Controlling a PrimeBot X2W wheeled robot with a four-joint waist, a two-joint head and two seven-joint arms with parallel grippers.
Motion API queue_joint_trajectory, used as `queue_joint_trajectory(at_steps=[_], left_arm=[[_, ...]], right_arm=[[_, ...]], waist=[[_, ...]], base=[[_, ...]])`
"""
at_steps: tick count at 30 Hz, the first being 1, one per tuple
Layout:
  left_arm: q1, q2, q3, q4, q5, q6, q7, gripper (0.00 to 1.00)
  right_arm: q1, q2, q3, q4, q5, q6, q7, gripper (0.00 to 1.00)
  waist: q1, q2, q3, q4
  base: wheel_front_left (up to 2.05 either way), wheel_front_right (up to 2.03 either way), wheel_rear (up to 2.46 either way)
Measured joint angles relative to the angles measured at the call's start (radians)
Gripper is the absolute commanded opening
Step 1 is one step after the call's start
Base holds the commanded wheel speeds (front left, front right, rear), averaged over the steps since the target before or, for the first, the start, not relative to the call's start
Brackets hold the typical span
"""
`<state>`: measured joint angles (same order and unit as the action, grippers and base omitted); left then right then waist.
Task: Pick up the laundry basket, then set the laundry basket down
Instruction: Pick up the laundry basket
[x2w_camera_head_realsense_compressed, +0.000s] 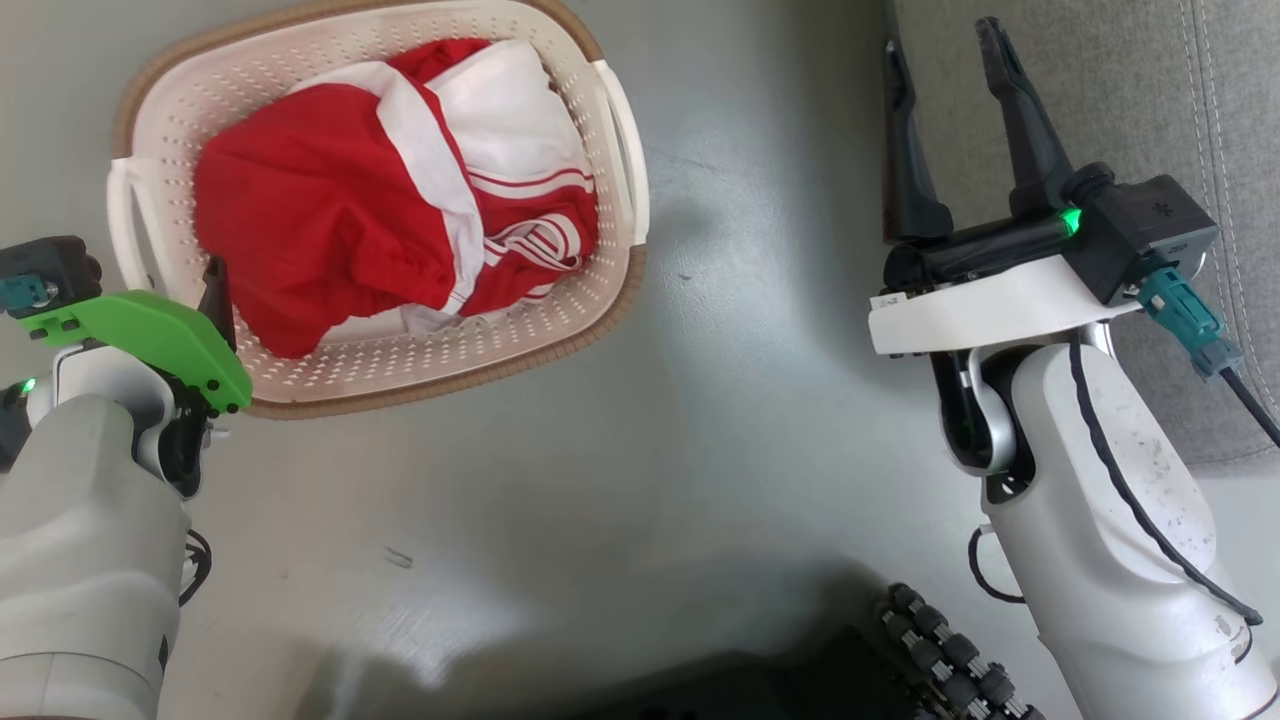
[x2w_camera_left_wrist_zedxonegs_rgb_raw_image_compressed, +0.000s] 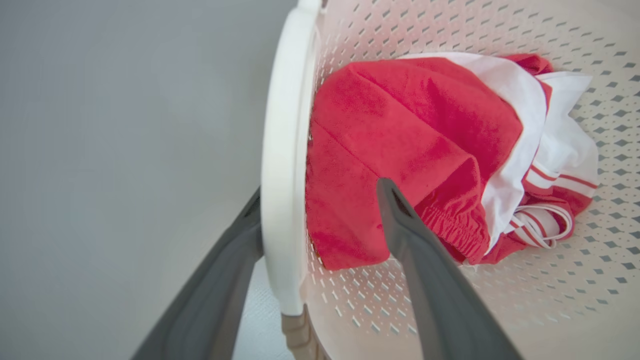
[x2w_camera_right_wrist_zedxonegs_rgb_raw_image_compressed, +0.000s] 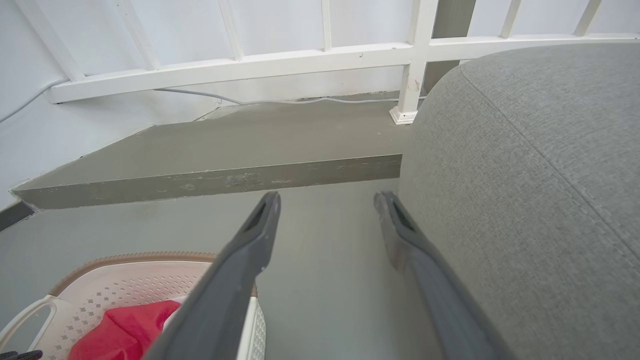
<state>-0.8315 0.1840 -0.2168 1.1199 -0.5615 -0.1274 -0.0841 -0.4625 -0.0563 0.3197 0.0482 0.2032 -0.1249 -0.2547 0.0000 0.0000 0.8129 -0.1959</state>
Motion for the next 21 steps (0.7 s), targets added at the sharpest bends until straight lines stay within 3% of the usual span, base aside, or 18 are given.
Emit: queue_joint_trajectory(at_steps=[11,21], left_arm=[[0.002,-0.014,-0.020,-0.044,0.004,0.000,-0.147,1.00],[0.024,-0.031,-0.033,-0.152,0.034,0.000,-0.174,1.00]], right_arm=[[0.004,0.000,-0.029,0.044,-0.031,0.000,0.000,1.00],[0.037,-0.006,-0.054,0.091,-0.048,0.000,0.000,1.00]], waist=[[0.0000,0.0000,-0.070,0.036],[0.0000,0.0000,-0.166,0.081]], base=[[0.00,0.00,0.00],[0.00,0.00,0.00]])
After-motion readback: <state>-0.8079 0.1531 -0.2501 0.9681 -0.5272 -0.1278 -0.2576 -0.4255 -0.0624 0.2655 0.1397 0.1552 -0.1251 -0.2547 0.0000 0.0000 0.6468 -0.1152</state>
